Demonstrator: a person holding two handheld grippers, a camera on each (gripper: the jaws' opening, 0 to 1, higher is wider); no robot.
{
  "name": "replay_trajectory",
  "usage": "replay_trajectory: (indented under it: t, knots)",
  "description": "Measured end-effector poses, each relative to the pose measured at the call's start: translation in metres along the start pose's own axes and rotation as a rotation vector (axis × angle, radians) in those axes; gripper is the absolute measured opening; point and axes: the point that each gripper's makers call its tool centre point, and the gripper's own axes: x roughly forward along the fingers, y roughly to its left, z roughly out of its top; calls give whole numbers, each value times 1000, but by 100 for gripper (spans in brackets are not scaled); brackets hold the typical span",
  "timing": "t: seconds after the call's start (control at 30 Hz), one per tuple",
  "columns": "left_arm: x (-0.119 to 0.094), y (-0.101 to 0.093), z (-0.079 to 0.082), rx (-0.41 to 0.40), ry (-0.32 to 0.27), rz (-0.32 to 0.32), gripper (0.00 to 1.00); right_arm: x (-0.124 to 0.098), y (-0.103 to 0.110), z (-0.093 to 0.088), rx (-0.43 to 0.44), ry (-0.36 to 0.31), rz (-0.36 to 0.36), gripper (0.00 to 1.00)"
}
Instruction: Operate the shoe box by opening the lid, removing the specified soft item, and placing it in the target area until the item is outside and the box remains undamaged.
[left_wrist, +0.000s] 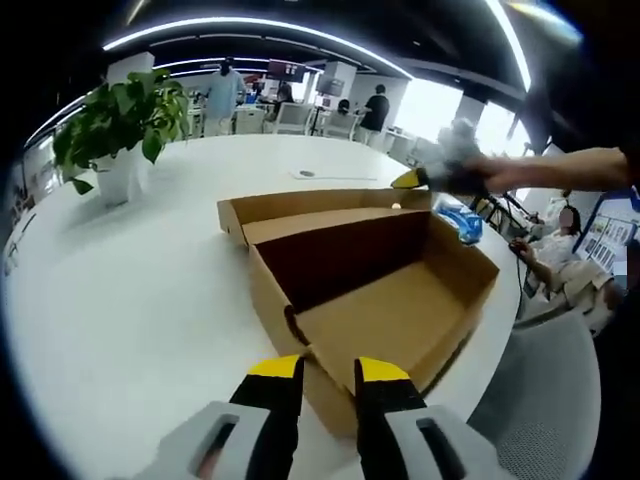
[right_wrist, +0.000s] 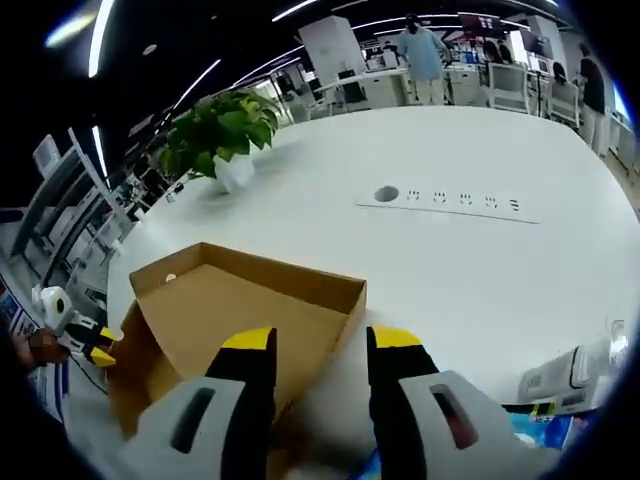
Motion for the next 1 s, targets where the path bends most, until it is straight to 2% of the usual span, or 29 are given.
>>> replay_trajectory:
  t: [0.13,0.23,0.33,0.47,0.5,0.57,0.67,0.77,0.8,0.87,1.0]
  knots:
    - [-1,-2,-1,-4,-3,3,20,7,4,-5,-16,36,-30,32]
    - [-2,-2,-2,-8,-5,5,20,11,7,-11,-72,85,-58,32]
    - [-2,-3,-2,-11,-7,6,20,11,12,-13,-69,89,-67,30]
    - [-2,-3,-2,-11,-6,6,20,5,21,-19,-44,94,-85,18]
    - [-2,-3,-2,-10,-4,6,20,2,16,-21,-59,107,-126,16]
    - [-2,-3,-2,-8,-2,8,20,0,20,-20,-48,99,-119,14]
    - [-2,-4,-3,-5,-1,8,20,-5,20,-17,-45,92,-147,10]
    - [-3,-4,-3,-7,-1,8,20,-12,13,-13,17,77,-173,4]
    - [-3,-4,-3,-7,-2,8,20,-14,16,-11,27,74,-156,4]
    - [-3,-5,-4,-14,-4,11,20,-21,20,-13,-7,82,-162,4]
    - [-3,-5,-4,-30,-8,27,19,-25,16,-8,-18,79,-165,3]
